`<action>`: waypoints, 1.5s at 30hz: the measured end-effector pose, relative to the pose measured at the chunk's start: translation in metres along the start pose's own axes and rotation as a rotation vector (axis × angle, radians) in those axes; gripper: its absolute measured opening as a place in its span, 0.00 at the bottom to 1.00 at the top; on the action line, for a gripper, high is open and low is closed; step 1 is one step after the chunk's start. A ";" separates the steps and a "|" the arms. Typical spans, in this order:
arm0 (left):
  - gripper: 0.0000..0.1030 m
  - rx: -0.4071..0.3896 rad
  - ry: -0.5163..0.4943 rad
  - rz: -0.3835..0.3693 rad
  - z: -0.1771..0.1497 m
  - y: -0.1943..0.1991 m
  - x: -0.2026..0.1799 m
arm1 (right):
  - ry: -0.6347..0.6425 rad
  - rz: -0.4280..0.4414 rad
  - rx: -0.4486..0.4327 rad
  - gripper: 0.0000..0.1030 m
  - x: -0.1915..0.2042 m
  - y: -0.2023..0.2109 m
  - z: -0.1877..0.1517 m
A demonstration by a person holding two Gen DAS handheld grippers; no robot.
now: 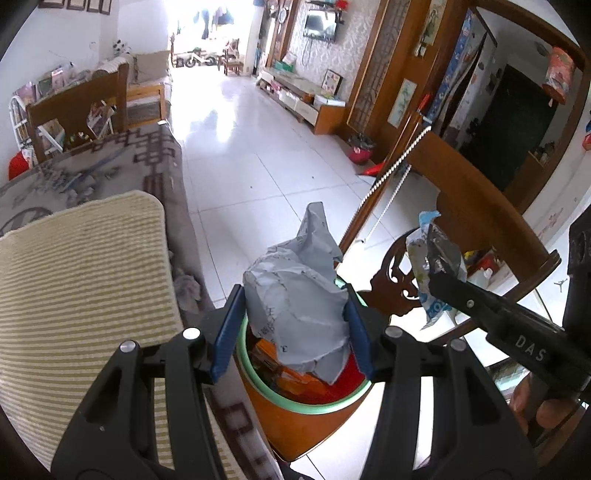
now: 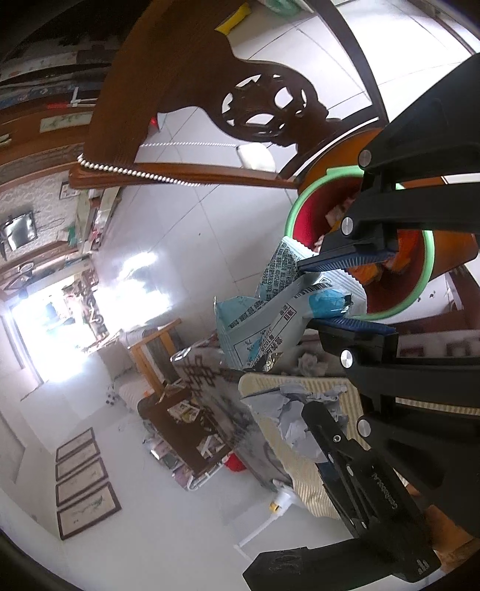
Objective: Collect trash
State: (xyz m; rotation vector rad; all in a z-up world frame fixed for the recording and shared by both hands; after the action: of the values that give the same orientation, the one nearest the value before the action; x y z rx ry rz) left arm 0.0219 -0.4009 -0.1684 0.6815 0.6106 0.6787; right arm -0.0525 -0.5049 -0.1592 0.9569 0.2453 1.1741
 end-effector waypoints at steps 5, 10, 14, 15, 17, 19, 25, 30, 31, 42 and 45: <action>0.49 0.056 0.014 -0.003 -0.008 -0.024 0.002 | -0.018 -0.027 0.043 0.23 -0.017 -0.016 -0.008; 0.49 0.097 0.024 -0.001 -0.014 -0.041 0.001 | -0.031 -0.041 0.069 0.23 -0.027 -0.026 -0.011; 0.49 0.119 0.028 0.001 -0.016 -0.051 0.001 | -0.035 -0.046 0.080 0.23 -0.033 -0.031 -0.010; 0.49 0.123 0.028 0.001 -0.017 -0.053 0.000 | -0.038 -0.046 0.083 0.23 -0.035 -0.032 -0.010; 0.49 0.133 0.025 0.002 -0.017 -0.058 0.000 | -0.039 -0.047 0.087 0.23 -0.037 -0.034 -0.008; 0.49 0.142 0.023 0.002 -0.015 -0.062 0.001 | -0.041 -0.047 0.088 0.23 -0.038 -0.037 -0.006; 0.49 0.160 0.015 0.002 -0.013 -0.069 -0.004 | -0.040 -0.039 0.087 0.23 -0.039 -0.043 0.000; 0.50 0.174 0.013 -0.001 -0.012 -0.076 -0.004 | -0.043 -0.038 0.093 0.23 -0.041 -0.048 0.001; 0.50 0.175 0.013 -0.001 -0.012 -0.076 -0.004 | -0.044 -0.039 0.094 0.23 -0.041 -0.049 0.001; 0.92 0.084 0.007 0.086 0.002 -0.061 0.013 | -0.047 -0.037 0.113 0.59 -0.037 -0.061 -0.001; 0.95 0.006 0.015 0.141 0.015 -0.039 0.029 | -0.050 -0.040 0.070 0.74 -0.030 -0.058 0.002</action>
State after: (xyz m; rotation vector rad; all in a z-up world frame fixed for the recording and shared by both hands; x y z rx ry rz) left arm 0.0640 -0.4076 -0.1957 0.7304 0.5824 0.8141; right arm -0.0250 -0.5357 -0.2094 1.0373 0.2653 1.1097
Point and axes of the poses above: each gripper's, at about its wrist camera, not at the fingertips, and y roughly against the way its jaws point, x to its left, z to its top, the point moved 8 cm from there along -y, roughly the way its jaws point, and after that the axes turned 7 degrees about -z, right-handed, at the moved point
